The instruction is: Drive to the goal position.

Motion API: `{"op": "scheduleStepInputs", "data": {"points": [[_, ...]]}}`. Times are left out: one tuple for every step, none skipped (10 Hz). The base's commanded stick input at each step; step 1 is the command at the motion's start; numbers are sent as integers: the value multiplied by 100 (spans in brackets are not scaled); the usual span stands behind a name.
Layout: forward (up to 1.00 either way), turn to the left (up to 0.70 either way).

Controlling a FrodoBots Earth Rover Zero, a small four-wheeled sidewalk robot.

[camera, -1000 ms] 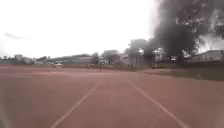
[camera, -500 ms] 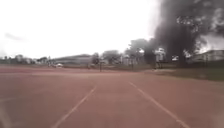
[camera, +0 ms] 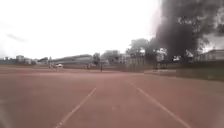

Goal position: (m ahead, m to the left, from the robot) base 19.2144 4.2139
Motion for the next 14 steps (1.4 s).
{"op": "scheduleStepInputs", "data": {"points": [[70, 0], [70, 0], [70, 0], [70, 0], [70, 0], [70, 0], [70, 0], [70, 0], [70, 0], [70, 0], [70, 0], [70, 0], [70, 0], [70, 0]]}}
